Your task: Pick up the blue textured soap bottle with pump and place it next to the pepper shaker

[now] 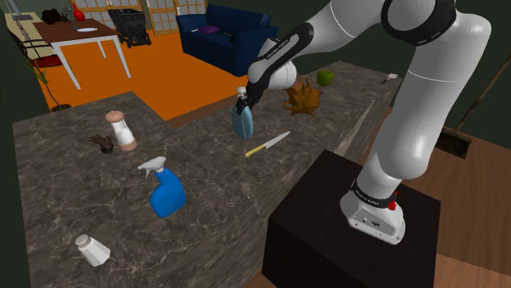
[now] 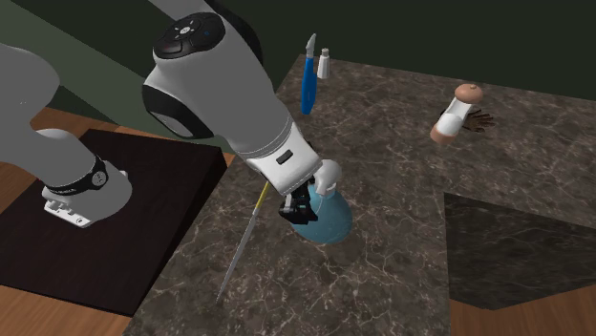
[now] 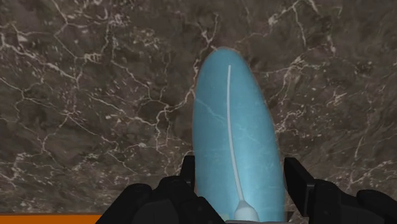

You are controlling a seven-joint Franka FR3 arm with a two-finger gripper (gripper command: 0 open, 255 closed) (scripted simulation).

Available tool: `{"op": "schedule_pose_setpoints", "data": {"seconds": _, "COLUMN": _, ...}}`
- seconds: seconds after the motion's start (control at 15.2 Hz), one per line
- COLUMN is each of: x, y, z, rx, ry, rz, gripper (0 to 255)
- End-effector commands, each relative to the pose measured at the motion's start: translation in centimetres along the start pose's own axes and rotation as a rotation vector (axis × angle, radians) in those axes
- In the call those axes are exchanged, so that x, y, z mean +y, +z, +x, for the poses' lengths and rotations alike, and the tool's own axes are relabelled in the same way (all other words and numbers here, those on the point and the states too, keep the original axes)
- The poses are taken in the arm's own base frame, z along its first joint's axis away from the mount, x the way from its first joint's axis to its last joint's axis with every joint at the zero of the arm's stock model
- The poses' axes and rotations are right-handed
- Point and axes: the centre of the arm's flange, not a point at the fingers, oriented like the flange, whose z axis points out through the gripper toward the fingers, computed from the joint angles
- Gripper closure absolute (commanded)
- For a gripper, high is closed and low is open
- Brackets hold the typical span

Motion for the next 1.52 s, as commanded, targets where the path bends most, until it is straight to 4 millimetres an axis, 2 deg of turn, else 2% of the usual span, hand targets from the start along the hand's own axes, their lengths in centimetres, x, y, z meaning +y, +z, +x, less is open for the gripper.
{"op": "schedule_pose_setpoints", "data": {"seconds": 0.0, "x": 0.0, "y": 0.0, "z": 0.0, "rx": -0.001, "ry": 0.000, "rz": 0.000, "gripper": 255}}
{"op": "schedule_pose_setpoints", "data": {"seconds": 0.4, "x": 0.0, "y": 0.1, "z": 0.0, "rx": -0.001, "ry": 0.000, "rz": 0.000, "gripper": 255}}
{"op": "schedule_pose_setpoints", "data": {"seconds": 1.45, "x": -1.0, "y": -7.7, "z": 3.2, "rx": -0.001, "ry": 0.000, "rz": 0.000, "gripper": 255}}
